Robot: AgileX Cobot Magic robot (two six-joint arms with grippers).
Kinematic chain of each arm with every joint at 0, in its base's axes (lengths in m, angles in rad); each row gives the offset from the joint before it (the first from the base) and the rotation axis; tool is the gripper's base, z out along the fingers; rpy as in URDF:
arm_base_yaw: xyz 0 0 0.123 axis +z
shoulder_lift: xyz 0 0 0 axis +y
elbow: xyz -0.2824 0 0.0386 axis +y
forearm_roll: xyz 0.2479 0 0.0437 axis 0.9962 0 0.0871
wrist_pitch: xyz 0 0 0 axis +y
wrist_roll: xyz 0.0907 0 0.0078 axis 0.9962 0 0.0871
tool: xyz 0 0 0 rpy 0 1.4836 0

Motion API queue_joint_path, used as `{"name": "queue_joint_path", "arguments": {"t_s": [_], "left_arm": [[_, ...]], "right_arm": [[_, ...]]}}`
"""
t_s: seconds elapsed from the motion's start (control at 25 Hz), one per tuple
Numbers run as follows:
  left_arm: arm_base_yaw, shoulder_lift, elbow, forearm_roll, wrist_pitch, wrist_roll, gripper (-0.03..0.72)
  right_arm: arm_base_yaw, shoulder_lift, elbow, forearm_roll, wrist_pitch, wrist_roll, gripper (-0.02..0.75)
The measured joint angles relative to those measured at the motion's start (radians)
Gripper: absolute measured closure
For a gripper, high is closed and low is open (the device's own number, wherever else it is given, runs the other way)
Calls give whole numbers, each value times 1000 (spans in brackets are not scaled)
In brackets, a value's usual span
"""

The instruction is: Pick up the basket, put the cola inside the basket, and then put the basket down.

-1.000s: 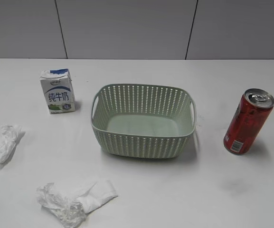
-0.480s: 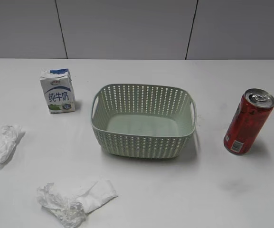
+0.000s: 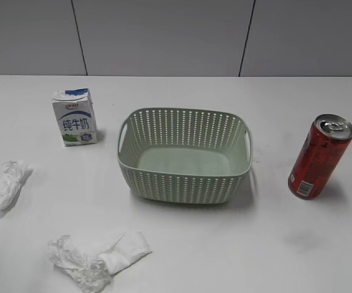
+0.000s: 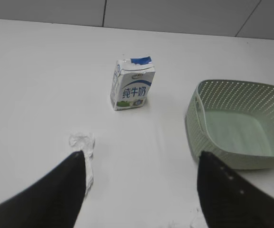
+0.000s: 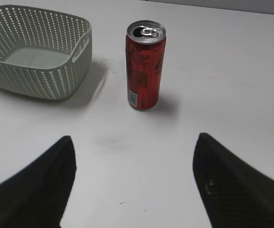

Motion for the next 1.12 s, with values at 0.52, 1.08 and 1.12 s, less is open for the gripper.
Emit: {"name": "queue_joint_path", "arguments": {"t_s": [0.52,1.08,1.12], "left_arm": [[-88,587,-457,-17,104,79,135],[-405,1135,-775,189,168,-179,135],[-415,1168,-797,197,178,-191,135]], "right_arm": [[0,0,0,0,-1,0,153],[0,0,0,-2,-2,0,153],[0,0,0,-2,-3,0,153]]}}
